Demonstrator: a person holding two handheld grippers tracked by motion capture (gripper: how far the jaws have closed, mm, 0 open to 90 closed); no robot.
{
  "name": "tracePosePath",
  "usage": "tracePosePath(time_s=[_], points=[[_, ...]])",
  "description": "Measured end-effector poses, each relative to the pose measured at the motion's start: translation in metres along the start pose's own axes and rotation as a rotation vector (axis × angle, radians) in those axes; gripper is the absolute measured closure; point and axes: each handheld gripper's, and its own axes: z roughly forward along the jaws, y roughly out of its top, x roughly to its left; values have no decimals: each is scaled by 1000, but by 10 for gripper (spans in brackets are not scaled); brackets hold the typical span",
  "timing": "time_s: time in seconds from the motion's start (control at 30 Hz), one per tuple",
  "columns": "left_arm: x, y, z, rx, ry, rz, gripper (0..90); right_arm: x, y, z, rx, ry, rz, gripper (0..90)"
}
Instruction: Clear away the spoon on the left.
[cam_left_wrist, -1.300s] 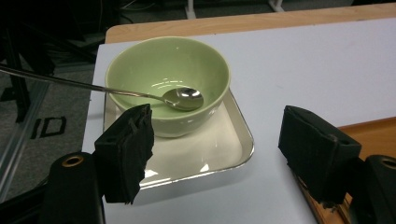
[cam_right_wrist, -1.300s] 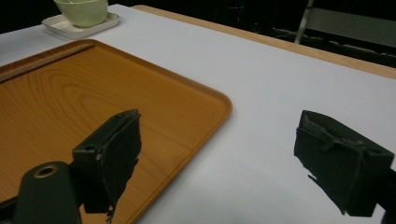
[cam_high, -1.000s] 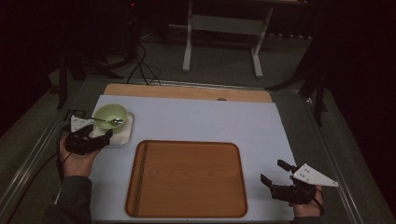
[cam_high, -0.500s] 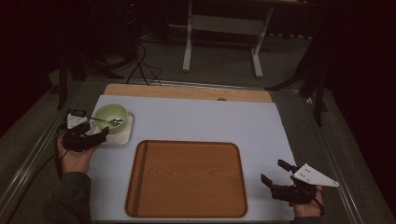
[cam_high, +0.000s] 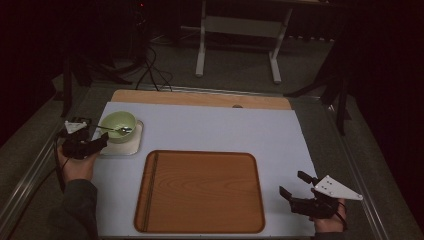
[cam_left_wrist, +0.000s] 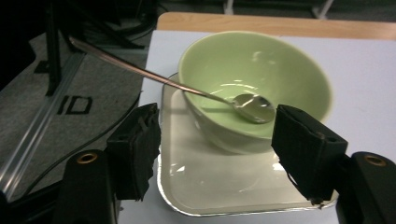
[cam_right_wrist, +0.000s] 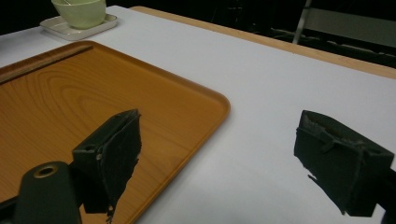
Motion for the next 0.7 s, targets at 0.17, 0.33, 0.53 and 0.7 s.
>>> tracePosePath(time_s=[0.17,0.33,0.53,0.7], points=[[3,6,7,0,42,-8,389,0,-1,0,2,0,6,145],[8,10,14,5,70,-50,433,-1,-1,0,3,-2,9,144],[14,14,30,34,87,-95,434,-2,-2,0,5,-6,15,144],[15,21,36,18,118,-156,434,-3,-2,0,9,-9,20,145]])
